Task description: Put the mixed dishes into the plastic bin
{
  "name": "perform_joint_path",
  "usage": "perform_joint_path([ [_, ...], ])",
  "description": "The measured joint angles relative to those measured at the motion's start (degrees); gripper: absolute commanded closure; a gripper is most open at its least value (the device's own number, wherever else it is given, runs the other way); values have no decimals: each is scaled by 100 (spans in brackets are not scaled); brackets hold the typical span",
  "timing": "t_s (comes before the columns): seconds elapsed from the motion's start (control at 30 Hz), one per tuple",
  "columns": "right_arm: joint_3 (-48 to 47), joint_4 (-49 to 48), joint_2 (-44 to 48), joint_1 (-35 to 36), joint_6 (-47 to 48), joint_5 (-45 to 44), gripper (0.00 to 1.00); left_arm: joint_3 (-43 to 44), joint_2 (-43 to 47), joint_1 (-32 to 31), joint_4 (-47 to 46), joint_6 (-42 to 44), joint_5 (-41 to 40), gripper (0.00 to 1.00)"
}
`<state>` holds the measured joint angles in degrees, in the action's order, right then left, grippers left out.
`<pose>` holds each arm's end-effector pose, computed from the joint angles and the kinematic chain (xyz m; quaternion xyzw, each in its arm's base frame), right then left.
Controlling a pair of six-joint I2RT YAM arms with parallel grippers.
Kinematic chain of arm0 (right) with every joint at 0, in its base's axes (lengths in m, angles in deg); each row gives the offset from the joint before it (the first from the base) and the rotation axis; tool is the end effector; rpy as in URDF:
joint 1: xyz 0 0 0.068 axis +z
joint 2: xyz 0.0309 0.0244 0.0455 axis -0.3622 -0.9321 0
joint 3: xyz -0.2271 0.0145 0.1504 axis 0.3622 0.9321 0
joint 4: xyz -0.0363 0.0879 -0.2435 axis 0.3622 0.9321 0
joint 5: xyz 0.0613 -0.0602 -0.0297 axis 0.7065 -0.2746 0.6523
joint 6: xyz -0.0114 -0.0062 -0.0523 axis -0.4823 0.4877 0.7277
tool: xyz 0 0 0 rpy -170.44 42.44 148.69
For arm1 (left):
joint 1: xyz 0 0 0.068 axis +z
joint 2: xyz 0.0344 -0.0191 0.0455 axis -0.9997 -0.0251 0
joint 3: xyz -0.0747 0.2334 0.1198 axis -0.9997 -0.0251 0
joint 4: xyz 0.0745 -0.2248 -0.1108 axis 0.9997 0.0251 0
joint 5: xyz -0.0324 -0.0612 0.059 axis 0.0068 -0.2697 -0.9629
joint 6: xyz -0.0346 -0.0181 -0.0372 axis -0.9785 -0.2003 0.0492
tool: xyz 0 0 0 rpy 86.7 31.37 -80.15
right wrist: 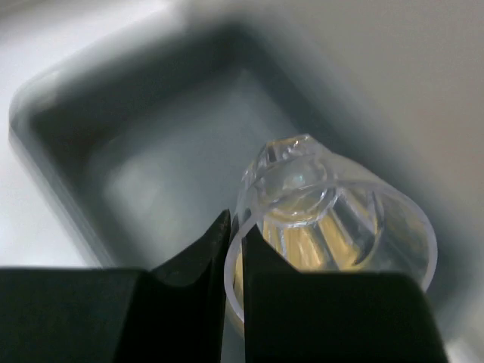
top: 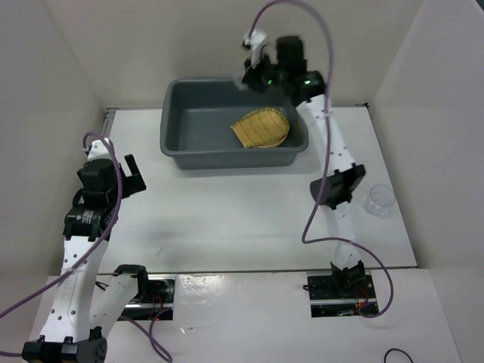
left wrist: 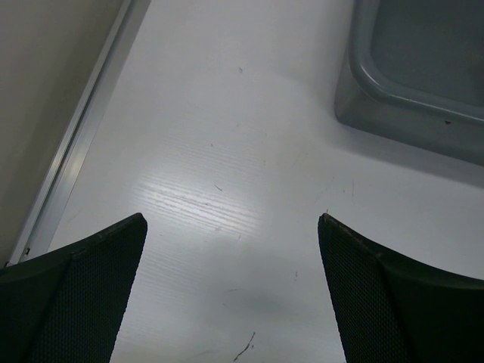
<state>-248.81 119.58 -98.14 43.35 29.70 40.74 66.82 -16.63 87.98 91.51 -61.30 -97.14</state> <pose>0.4364 0.1934 0.4539 -0.4124 0.6871 0.1724 0.5728 0.1565 0.0093 0.3520 -0.2082 0.8143 0.0427 0.5402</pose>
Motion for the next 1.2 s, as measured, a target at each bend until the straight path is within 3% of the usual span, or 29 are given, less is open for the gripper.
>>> perform_joint_path([
  [0.03, 417, -68, 9, 111, -28, 50, 100, 0, -2, 4, -13, 0, 0, 0],
  [0.17, -485, 597, -1668, 560, -170, 76, 100, 0, -15, 13, -26, 0, 2, 0],
  [0.27, -599, 857, -2238, 925, -184, -4, 100, 0, -22, 13, -28, 2, 2, 0],
  [0.53, -1172, 964, -2509, 1755, -166, -166, 100, -7, -68, 13, -35, 0, 2, 0],
  [0.9, -1303, 852, -2920, 1639, 221, -1182, 92, -50, -63, 13, -44, 2, 2, 0],
  [0.97, -1303, 850, -2949, 1635, 313, -1388, 87, -50, -63, 13, -44, 2, 2, 0],
  [1.03, -1303, 850, -2979, 1665, 361, -1547, 71, -50, -63, 13, -44, 0, 2, 0],
  [1.07, -1303, 833, -2983, 1685, 387, -1602, 62, -50, -59, 13, -44, 0, 2, 0],
  [1.1, -1303, 820, -2983, 1698, 380, -1617, 42, -50, -52, 13, -44, 0, 2, 0],
  [1.2, -1305, 616, -2962, 1720, 319, -1576, 30, -52, -31, 13, -46, 2, 0, 0],
])
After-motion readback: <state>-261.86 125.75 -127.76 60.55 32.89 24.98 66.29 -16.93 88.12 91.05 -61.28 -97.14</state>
